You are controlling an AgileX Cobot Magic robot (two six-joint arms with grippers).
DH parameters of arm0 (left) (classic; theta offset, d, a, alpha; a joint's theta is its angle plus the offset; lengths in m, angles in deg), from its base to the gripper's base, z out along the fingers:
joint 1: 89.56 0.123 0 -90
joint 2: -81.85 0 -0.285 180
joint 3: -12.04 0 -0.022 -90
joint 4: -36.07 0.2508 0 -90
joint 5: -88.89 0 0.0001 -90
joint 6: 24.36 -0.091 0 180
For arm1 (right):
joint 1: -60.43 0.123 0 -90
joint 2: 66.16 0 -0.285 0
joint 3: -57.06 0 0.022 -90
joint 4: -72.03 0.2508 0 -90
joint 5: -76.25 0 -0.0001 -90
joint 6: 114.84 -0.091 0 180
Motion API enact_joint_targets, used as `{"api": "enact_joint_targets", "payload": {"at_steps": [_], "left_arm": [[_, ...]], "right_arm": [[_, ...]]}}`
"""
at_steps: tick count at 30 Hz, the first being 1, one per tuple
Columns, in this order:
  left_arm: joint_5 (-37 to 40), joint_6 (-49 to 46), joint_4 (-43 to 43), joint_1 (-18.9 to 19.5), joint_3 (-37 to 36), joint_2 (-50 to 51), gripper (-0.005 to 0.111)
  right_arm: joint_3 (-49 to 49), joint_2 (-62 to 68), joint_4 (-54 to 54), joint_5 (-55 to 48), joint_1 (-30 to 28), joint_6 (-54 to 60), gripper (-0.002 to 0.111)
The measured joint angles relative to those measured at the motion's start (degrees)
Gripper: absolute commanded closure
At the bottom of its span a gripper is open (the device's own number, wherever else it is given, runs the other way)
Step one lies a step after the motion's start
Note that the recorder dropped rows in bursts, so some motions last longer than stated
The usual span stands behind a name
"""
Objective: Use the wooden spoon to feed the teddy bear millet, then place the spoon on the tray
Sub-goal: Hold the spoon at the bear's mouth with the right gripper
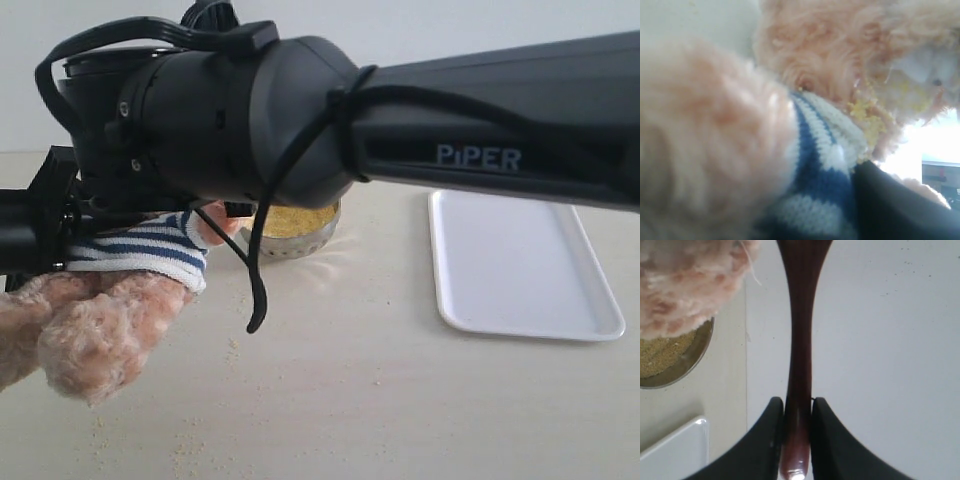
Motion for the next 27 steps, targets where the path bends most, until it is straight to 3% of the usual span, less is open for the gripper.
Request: {"api": "enact_joint_targets", "payload": {"at_steps": [19,27], "left_arm": [[0.00,0.00,0.00,0.00,0.00,0.00,0.102],[0.00,0.00,0.00,0.00,0.00,0.00,0.102]], "right_arm": [[0.00,0.00,-0.29,-0.42,0.57,4.92,0.108],[0.00,0.00,-5.29,-0.98,1.17,3.18,0.108]]}}
